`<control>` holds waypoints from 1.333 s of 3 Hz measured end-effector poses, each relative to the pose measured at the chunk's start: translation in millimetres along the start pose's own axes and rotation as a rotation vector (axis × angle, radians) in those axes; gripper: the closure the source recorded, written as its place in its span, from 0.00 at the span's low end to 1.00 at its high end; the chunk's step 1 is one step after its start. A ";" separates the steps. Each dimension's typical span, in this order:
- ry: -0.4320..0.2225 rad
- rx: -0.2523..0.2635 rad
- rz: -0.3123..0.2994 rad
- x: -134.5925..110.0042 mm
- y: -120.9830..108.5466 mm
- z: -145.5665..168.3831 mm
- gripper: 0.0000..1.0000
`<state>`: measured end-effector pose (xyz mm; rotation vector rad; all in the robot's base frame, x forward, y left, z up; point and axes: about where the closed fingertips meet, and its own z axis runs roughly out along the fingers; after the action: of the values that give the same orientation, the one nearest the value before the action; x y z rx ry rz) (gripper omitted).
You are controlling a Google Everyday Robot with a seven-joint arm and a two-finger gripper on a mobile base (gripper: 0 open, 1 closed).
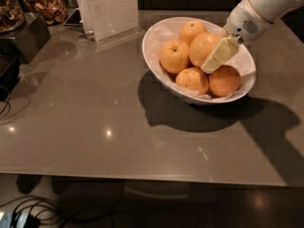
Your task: Pick orange from white bowl
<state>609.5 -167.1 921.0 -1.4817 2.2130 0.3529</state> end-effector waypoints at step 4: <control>-0.539 -0.061 -0.008 64.8 77.9 -104.2 1.00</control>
Offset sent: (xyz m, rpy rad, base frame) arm -0.0639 -0.0328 0.0690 0.4722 -0.1531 0.1745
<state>493.7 -235.5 975.9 -1.2398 1.7766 0.7278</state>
